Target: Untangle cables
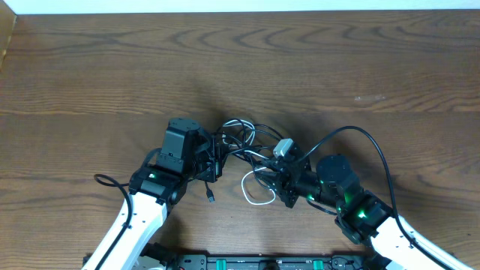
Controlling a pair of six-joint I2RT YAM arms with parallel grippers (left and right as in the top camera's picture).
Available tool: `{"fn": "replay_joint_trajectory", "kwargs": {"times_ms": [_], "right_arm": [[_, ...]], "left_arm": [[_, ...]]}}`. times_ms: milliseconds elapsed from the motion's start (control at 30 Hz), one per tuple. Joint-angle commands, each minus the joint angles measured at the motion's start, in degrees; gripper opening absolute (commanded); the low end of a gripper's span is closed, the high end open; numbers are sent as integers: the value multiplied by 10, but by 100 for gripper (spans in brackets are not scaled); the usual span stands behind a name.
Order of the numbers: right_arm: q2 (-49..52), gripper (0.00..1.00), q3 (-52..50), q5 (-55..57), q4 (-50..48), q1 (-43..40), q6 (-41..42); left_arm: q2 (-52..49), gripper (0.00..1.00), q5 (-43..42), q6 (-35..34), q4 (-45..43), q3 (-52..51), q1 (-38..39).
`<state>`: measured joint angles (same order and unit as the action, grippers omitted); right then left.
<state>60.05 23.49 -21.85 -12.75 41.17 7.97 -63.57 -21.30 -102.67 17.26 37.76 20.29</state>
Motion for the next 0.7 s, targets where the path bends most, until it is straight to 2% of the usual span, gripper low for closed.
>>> {"fn": "replay_joint_trajectory", "kwargs": {"times_ms": [0,400,667], "right_arm": [[0,28,0,33,2,3,-18],[42,28,0,80,5,3,-19],[66,21,0,80,-17,3,-19]], "left_arm": [[-2,8,-7,-12,-3,15,6],[-1,8,-38,-16,-11,15,8],[-2,8,-37,-16,-11,15,16]]}}
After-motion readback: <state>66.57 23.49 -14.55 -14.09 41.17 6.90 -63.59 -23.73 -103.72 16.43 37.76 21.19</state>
